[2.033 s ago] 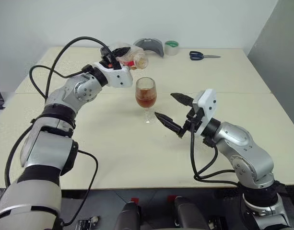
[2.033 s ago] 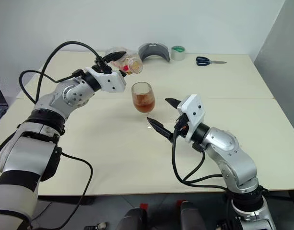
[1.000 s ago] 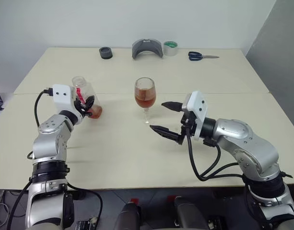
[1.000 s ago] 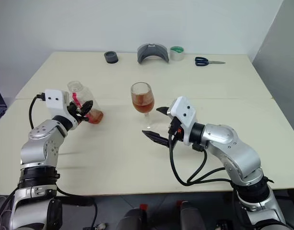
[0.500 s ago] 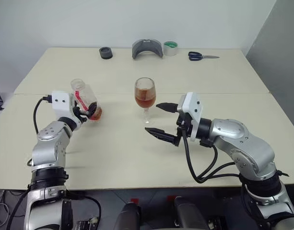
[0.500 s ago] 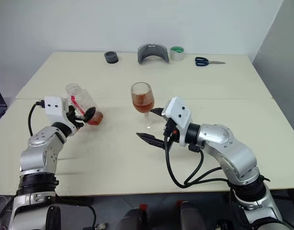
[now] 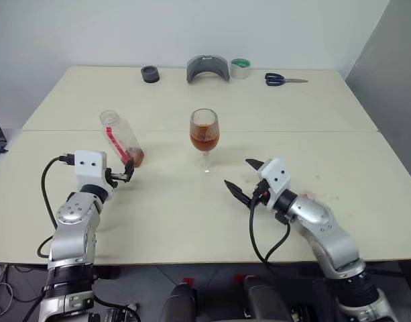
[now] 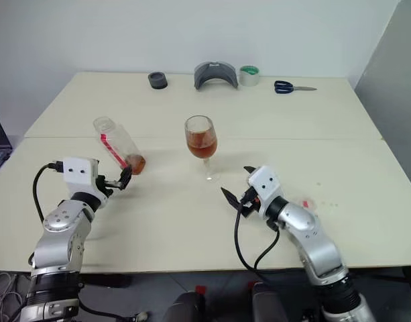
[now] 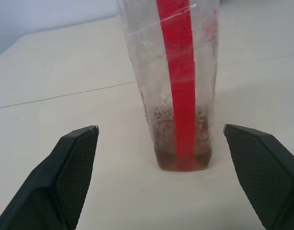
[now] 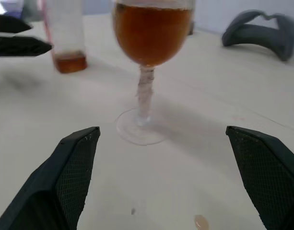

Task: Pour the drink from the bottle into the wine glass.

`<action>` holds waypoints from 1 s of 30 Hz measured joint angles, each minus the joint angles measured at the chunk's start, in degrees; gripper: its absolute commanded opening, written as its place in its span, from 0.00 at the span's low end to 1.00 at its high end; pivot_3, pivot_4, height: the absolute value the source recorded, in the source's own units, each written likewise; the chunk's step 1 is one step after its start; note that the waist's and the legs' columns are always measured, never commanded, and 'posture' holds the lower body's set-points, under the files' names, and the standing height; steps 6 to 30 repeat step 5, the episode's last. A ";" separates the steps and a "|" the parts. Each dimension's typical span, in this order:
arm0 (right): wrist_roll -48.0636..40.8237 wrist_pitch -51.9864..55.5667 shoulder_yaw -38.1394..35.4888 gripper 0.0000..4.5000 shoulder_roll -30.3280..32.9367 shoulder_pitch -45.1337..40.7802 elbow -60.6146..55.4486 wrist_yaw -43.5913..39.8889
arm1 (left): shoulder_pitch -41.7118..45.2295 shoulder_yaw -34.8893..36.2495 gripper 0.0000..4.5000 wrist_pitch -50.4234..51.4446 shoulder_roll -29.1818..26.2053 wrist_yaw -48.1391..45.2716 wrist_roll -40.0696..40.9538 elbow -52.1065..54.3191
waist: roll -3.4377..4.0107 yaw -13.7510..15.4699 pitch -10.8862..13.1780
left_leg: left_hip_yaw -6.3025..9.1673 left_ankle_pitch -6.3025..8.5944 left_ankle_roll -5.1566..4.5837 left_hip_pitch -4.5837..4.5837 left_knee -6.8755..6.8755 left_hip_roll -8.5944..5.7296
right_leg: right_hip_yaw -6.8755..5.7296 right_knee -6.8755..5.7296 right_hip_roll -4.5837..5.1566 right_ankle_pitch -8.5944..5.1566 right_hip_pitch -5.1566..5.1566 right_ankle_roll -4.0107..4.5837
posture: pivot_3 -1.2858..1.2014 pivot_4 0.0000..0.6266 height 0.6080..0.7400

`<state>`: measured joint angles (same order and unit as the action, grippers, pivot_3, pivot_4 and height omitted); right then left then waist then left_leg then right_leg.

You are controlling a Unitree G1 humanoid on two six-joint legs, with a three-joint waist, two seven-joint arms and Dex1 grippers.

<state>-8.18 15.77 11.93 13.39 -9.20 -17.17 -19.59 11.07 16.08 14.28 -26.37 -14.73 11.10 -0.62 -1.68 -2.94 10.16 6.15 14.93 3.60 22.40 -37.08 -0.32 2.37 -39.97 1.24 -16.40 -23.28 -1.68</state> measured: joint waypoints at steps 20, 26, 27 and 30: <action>1.12 -6.02 -2.94 1.00 -3.68 3.12 2.05 4.15 | -3.28 0.00 1.00 0.11 2.06 0.05 0.84 3.39 | 0.00 0.04 0.00 | -0.01 0.00 0.00 -0.04 0.02 -0.01 | 0.00 0.01 -0.06 0.00 0.03 0.00 | 0.52 0.24 1.00; 1.12 -6.02 -2.94 1.00 -3.68 3.12 2.05 4.15 | -3.28 0.00 1.00 0.11 2.06 0.05 0.84 3.39 | 0.00 0.04 0.00 | -0.01 0.00 0.00 -0.04 0.02 -0.01 | 0.00 0.01 -0.06 0.00 0.03 0.00 | 0.52 0.24 1.00; 1.12 -6.02 -2.94 1.00 -3.68 3.12 2.05 4.15 | -3.28 0.00 1.00 0.11 2.06 0.05 0.84 3.39 | 0.00 0.04 0.00 | -0.01 0.00 0.00 -0.04 0.02 -0.01 | 0.00 0.01 -0.06 0.00 0.03 0.00 | 0.52 0.24 1.00; 1.12 -6.02 -2.94 1.00 -3.68 3.12 2.05 4.15 | -3.28 0.00 1.00 0.11 2.06 0.05 0.84 3.39 | 0.00 0.04 0.00 | -0.01 0.00 0.00 -0.04 0.02 -0.01 | 0.00 0.01 -0.06 0.00 0.03 0.00 | 0.52 0.24 1.00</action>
